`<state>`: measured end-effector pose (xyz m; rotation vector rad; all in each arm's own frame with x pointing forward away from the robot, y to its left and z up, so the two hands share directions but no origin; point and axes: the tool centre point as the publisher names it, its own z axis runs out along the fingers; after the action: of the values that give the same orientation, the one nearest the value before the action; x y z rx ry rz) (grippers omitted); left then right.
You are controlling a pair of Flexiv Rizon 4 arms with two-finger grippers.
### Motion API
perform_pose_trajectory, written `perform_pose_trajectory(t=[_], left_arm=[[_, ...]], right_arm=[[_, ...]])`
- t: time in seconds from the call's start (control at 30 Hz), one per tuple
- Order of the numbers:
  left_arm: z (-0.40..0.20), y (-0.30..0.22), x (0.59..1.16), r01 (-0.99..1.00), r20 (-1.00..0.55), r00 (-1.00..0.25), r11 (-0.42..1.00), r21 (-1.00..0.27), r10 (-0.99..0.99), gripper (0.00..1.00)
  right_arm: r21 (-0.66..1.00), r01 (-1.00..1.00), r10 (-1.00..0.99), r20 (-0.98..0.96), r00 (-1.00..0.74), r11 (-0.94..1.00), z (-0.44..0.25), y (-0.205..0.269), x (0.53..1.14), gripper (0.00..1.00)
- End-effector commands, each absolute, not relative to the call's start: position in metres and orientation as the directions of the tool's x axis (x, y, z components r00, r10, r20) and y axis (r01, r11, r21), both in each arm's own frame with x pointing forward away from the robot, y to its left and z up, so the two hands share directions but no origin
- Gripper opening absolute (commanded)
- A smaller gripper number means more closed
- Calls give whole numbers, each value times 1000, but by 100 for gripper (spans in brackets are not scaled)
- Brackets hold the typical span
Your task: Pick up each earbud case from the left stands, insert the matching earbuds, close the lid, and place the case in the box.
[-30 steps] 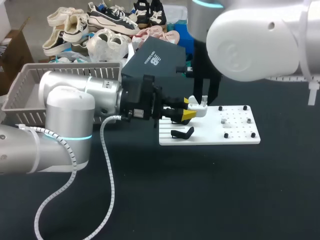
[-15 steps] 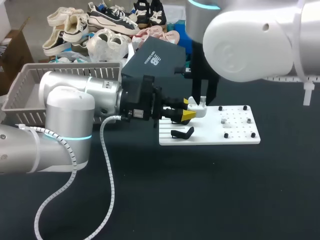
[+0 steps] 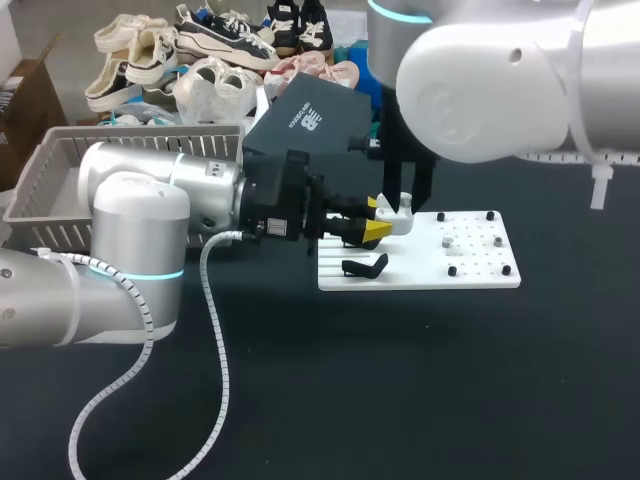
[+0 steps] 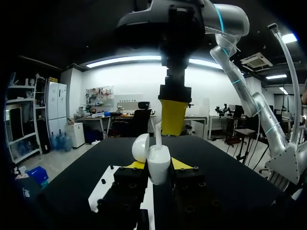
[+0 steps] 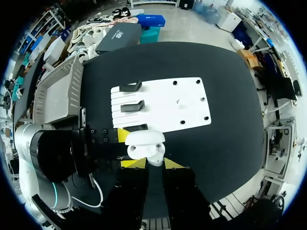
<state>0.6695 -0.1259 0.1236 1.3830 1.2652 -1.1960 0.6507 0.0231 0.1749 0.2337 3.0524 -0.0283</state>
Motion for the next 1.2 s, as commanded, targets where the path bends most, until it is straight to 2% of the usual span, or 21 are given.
perform_pose_trajectory(t=[0.03, 0.83, 0.97, 1.2], left_arm=[[123, -126, 671, 996, -990, 14, -91, 1, 141, 0], [123, -126, 671, 996, -990, 14, -91, 1, 141, 0], [123, -126, 671, 996, -990, 14, -91, 1, 141, 0], [123, -126, 671, 996, -990, 14, -91, 1, 141, 0]], right_arm=[[-15, 158, 156, -80, -984, 987, 174, 24, 653, 0], [-40, 160, 156, -91, -984, 986, 164, 22, 656, 0], [-43, 154, 150, -90, -985, 987, 162, 23, 656, 23], [-43, 155, 151, -88, -985, 987, 162, 23, 656, 33]])
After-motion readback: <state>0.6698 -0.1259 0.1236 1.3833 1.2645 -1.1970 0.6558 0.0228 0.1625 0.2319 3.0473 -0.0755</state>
